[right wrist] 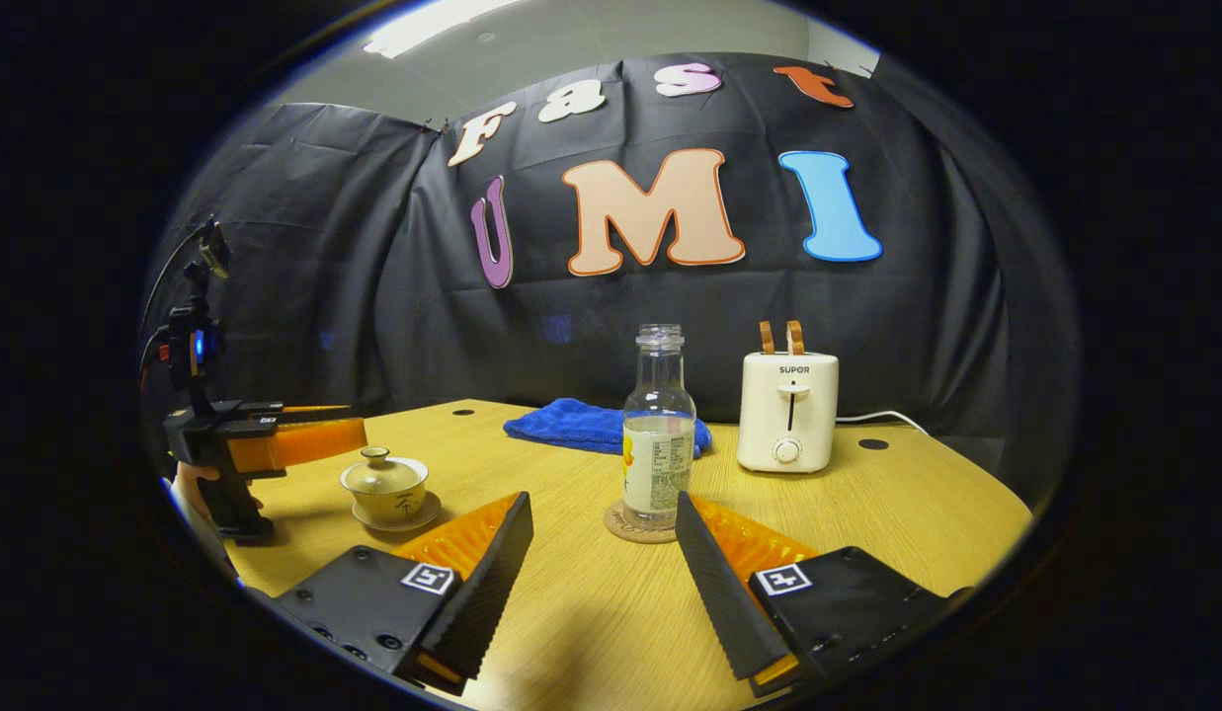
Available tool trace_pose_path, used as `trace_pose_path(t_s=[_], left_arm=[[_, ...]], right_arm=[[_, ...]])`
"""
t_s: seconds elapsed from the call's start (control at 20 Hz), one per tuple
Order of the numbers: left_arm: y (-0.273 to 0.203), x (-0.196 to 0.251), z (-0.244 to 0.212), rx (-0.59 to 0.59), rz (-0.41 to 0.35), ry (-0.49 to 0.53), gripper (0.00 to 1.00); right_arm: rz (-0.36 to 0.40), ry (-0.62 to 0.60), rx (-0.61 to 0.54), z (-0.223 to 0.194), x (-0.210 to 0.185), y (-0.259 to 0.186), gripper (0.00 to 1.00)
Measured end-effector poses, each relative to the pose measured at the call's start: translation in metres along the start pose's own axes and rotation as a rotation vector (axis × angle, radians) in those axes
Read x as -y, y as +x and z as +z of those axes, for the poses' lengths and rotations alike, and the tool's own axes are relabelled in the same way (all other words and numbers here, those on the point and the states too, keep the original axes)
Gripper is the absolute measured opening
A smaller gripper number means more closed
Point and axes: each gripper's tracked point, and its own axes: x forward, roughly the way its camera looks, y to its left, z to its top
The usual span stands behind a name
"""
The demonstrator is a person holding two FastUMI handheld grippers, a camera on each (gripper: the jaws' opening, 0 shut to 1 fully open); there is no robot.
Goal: Open the teacup lid with one hand, grasp the water bottle and pour water into the teacup with the other hand; after pouring, place the water bottle on the coaster and then close the teacup lid.
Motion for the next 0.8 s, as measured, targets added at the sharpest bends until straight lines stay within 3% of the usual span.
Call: trace_pose_path(t_s=[0.6,0.65,0.75,0.8], left_arm=[[-0.015,-0.017,-0.006,0.006,0.042,-0.01,0.79],[-0.015,-0.017,-0.005,0.007,0.043,-0.01,0.8],[-0.014,-0.018,-0.008,0.006,0.047,-0.008,0.79],[-0.015,-0.019,-0.006,0.008,0.047,-0.009,0.79]], right_arm=[[-0.021,0.0,0.034,0.005,0.004,-0.003,0.94],[-0.021,0.001,0.037,0.005,0.004,-0.003,0.9],[-0.023,0.002,0.037,0.005,0.004,-0.003,0.97],[-0.022,0.001,0.039,0.006,0.004,-0.003,0.91]])
